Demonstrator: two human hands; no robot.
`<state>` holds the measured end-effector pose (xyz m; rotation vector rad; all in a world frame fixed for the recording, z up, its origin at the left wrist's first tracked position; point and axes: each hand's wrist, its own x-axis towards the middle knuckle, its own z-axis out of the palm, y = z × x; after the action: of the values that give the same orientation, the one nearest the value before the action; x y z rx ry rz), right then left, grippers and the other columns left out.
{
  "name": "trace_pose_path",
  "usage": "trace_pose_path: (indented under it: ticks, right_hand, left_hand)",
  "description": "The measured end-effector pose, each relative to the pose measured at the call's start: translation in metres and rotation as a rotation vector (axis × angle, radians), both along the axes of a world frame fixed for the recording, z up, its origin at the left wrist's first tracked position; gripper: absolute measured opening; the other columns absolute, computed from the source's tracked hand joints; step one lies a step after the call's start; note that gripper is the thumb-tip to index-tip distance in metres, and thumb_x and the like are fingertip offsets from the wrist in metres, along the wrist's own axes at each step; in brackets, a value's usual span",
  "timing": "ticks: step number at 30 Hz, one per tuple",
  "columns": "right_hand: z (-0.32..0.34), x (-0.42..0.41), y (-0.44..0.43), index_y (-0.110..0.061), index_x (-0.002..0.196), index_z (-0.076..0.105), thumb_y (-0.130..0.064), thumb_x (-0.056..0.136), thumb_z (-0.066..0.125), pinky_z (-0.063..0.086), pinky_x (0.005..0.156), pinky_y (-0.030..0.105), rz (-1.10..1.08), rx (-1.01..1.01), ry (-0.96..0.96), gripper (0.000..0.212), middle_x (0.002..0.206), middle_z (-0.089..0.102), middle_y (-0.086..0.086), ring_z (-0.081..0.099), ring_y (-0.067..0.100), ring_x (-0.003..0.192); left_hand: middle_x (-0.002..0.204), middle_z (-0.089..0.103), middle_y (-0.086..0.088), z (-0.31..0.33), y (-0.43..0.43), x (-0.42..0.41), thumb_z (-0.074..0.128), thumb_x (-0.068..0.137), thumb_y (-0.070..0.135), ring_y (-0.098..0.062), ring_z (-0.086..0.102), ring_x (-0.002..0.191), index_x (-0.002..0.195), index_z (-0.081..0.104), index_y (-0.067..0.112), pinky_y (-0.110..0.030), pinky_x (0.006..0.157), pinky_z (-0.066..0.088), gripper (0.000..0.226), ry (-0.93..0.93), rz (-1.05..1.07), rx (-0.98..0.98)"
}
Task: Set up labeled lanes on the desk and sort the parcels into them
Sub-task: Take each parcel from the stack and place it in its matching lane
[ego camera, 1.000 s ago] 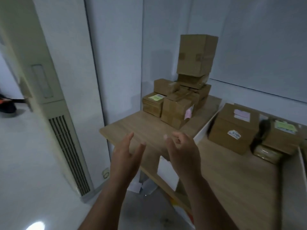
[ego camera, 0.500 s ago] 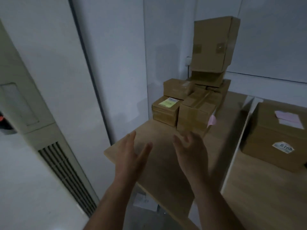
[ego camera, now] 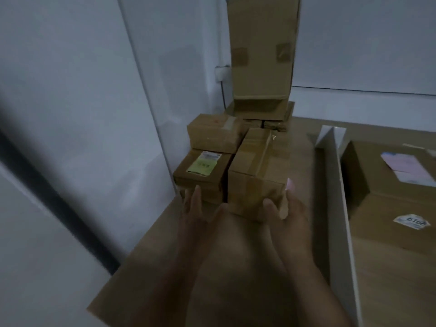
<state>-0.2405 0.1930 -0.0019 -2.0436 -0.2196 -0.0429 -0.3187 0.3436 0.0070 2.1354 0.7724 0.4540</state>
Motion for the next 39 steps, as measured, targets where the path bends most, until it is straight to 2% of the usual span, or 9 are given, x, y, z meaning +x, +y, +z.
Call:
trace_pose_path:
  ticks: [5, 9, 14, 18, 21, 27, 32, 36, 39]
  right_hand:
    - [-0.006, 0.029, 0.006, -0.037, 0.150, 0.018, -0.049, 0.089, 0.051, 0.033, 0.110, 0.046, -0.002, 0.014, 0.045, 0.070, 0.155, 0.025, -0.008, 0.026, 0.016, 0.141]
    - [-0.012, 0.052, 0.010, -0.029, 0.150, 0.024, -0.045, 0.091, 0.052, 0.029, 0.113, 0.041, -0.014, -0.013, 0.066, 0.067, 0.155, 0.027, -0.006, 0.025, 0.014, 0.141]
    - [-0.024, 0.070, 0.020, -0.027, 0.148, 0.031, -0.050, 0.088, 0.053, 0.035, 0.112, 0.044, -0.024, 0.044, 0.119, 0.067, 0.150, 0.038, -0.005, 0.034, 0.014, 0.138]
    - [-0.027, 0.062, 0.021, -0.027, 0.148, 0.029, -0.044, 0.090, 0.055, 0.036, 0.111, 0.043, -0.057, 0.093, 0.132, 0.066, 0.150, 0.038, -0.007, 0.036, 0.012, 0.138]
    - [-0.025, 0.042, 0.017, -0.025, 0.149, 0.028, -0.039, 0.091, 0.057, 0.034, 0.112, 0.042, -0.095, 0.125, 0.152, 0.066, 0.151, 0.037, -0.007, 0.035, 0.013, 0.138]
    - [-0.020, -0.027, 0.004, -0.024, 0.144, 0.039, -0.044, 0.091, 0.053, 0.044, 0.103, 0.042, -0.222, 0.032, 0.144, 0.058, 0.136, 0.053, -0.005, 0.051, 0.018, 0.124]
    - [-0.024, -0.087, -0.001, -0.024, 0.120, 0.058, -0.071, 0.077, 0.037, 0.053, 0.086, 0.042, -0.298, -0.057, 0.160, 0.067, 0.108, 0.064, 0.006, 0.063, 0.019, 0.093]
    - [-0.023, -0.134, -0.003, -0.026, 0.122, 0.058, -0.075, 0.072, 0.034, 0.053, 0.086, 0.042, -0.352, -0.075, 0.126, 0.074, 0.108, 0.063, 0.004, 0.062, 0.020, 0.095]
    - [-0.014, -0.168, 0.001, -0.026, 0.126, 0.057, -0.071, 0.077, 0.041, 0.051, 0.088, 0.041, -0.377, -0.090, 0.087, 0.068, 0.113, 0.060, 0.004, 0.059, 0.023, 0.104]
  left_hand:
    - [0.159, 0.002, 0.005, -0.006, 0.012, 0.046, 0.053, 0.087, 0.053, -0.016, 0.006, 0.145, 0.151, 0.004, 0.030, -0.040, 0.111, 0.019, 0.084, -0.009, -0.092, -0.081]
    - [0.159, 0.010, 0.002, -0.011, 0.024, 0.082, 0.051, 0.085, 0.059, -0.018, 0.012, 0.145, 0.151, 0.006, 0.028, -0.040, 0.113, 0.019, 0.085, 0.003, -0.169, -0.090]
    - [0.152, 0.030, 0.007, -0.011, 0.028, 0.107, 0.056, 0.070, 0.069, -0.016, 0.032, 0.137, 0.149, 0.017, 0.035, -0.044, 0.111, 0.032, 0.094, -0.031, -0.259, -0.386]
    - [0.143, 0.043, 0.009, -0.017, 0.027, 0.102, 0.061, 0.064, 0.074, -0.013, 0.044, 0.129, 0.145, 0.028, 0.033, -0.042, 0.107, 0.038, 0.097, -0.039, -0.308, -0.455]
    - [0.126, 0.055, 0.016, -0.014, 0.024, 0.085, 0.060, 0.080, 0.059, -0.004, 0.052, 0.114, 0.130, 0.045, 0.037, -0.034, 0.099, 0.042, 0.057, -0.053, -0.348, -0.461]
    - [0.149, 0.034, 0.007, -0.010, 0.017, 0.027, 0.052, 0.084, 0.061, -0.016, 0.034, 0.135, 0.148, 0.021, 0.033, -0.038, 0.106, 0.031, 0.076, 0.037, -0.342, -0.338]
    - [0.146, 0.037, 0.007, -0.007, 0.017, -0.035, 0.048, 0.078, 0.071, -0.015, 0.040, 0.128, 0.144, 0.024, 0.044, -0.035, 0.099, 0.036, 0.076, 0.058, -0.416, -0.317]
    - [0.146, 0.037, 0.008, -0.007, 0.021, -0.082, 0.037, 0.077, 0.079, -0.017, 0.038, 0.131, 0.139, 0.027, 0.053, -0.040, 0.101, 0.038, 0.067, 0.141, -0.498, -0.231]
    - [0.152, 0.029, 0.005, -0.011, 0.024, -0.112, 0.034, 0.069, 0.086, -0.020, 0.026, 0.140, 0.139, 0.030, 0.051, -0.048, 0.108, 0.032, 0.078, 0.156, -0.481, -0.249]
